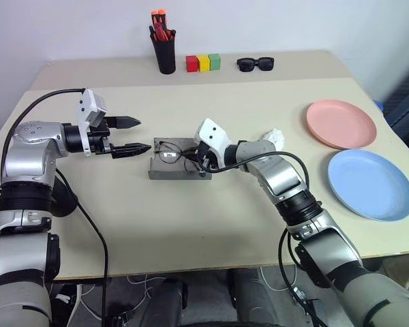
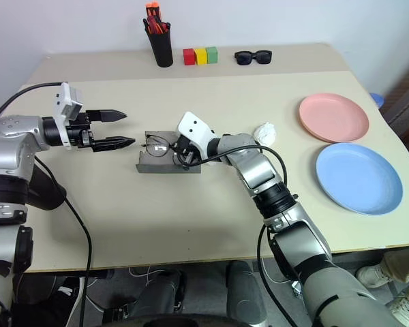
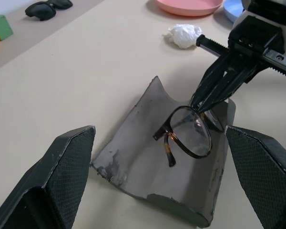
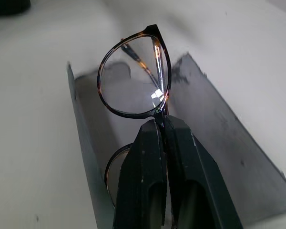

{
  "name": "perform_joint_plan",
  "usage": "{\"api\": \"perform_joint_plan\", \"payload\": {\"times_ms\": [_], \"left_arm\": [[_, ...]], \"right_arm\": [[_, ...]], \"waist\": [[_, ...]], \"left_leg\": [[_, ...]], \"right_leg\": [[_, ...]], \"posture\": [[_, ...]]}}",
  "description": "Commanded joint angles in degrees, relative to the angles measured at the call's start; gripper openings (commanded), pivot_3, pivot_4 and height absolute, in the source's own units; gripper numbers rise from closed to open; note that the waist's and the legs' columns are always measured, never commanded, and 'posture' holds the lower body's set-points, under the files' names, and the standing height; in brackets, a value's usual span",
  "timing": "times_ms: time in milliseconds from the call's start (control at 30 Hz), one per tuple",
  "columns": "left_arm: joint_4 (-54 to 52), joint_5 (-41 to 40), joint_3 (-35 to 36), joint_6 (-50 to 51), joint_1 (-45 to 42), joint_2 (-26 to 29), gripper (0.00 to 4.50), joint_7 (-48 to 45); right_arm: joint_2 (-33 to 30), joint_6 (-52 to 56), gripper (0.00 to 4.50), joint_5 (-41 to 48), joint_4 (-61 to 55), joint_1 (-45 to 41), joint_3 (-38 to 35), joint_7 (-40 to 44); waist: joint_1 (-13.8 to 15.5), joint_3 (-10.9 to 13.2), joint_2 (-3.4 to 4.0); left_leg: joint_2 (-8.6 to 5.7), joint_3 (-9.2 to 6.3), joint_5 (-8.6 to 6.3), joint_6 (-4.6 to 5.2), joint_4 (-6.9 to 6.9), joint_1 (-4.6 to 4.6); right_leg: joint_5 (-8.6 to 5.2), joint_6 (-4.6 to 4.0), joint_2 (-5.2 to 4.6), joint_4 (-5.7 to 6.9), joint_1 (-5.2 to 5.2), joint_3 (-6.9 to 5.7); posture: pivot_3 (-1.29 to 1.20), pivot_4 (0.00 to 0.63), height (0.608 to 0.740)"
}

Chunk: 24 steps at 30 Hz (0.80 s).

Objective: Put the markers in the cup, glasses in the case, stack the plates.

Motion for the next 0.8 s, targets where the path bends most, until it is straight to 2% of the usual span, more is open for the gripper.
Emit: {"api": "perform_joint_plan", "payload": {"times_ms": [33,300,333,367,600,733,800], "left_arm": [[-0.10,-0.34,1.23,-1.31,-1.75,0.25,4.50,0.45],[0.72,-0.20,0.71,-2.07,-2.72,-0.37,4.50,0.30],[0.80,-0.14,0.65,-2.11,-2.86,-0.46,4.50,0.33],[0.84,-0.10,0.63,-2.19,-2.94,-0.53,4.50,0.35],[1.07,-0.06,0.70,-2.11,-3.10,-0.63,4.50,0.31],[1.41,-0.05,0.82,-2.36,-3.43,-0.97,4.50,0.82],[1.48,-0.14,0.85,-2.33,-3.74,-1.41,4.50,1.28]], "right_arm": [[-0.32,-1.67,0.03,-0.90,-1.15,-0.24,0.31,0.72],[-0.19,-2.87,0.03,-1.21,-0.53,-0.64,-0.09,2.14],[-0.24,-3.09,0.66,-1.30,-0.41,-0.65,-0.01,2.37],[-0.25,-3.23,0.91,-1.37,-0.30,-0.67,-0.02,2.44],[0.42,-3.32,4.46,-1.20,1.32,-1.96,-2.30,0.40],[1.39,-4.26,4.46,0.15,2.48,-3.75,-5.35,-1.33],[2.90,-2.85,4.46,4.90,1.26,-4.56,-10.28,-1.71]], "waist": [[-0.24,0.00,0.00],[-0.65,0.00,0.00],[-0.65,0.00,0.00],[-0.65,0.00,0.00],[-0.65,0.00,0.00],[-0.66,0.00,0.00],[-0.65,0.00,0.00]], "left_leg": [[0.00,0.00,0.00,0.00,0.00,0.00],[0.00,0.00,0.00,-0.01,0.00,0.00],[0.00,0.00,0.00,-0.01,0.00,0.00],[0.00,0.00,0.00,-0.01,0.00,0.00],[0.00,0.00,0.01,-0.01,0.00,0.00],[0.00,0.00,0.01,-0.01,0.00,0.00],[0.00,0.00,0.01,-0.02,0.00,0.00]], "right_leg": [[0.00,0.00,0.00,0.00,0.00,0.00],[0.00,0.00,0.00,0.02,-0.01,0.00],[0.00,0.00,0.00,0.02,-0.01,0.00],[0.00,0.00,0.00,0.02,-0.01,0.00],[0.00,0.00,0.00,0.03,-0.02,0.00],[0.00,0.00,0.00,0.04,-0.03,0.00],[0.00,0.00,0.00,0.05,-0.04,0.00]], "posture": [[0.00,0.150,0.740],[0.00,0.150,0.740],[0.00,0.150,0.740],[0.00,0.150,0.740],[0.00,0.150,0.740],[0.00,0.150,0.740],[0.00,0.150,0.740]]}}
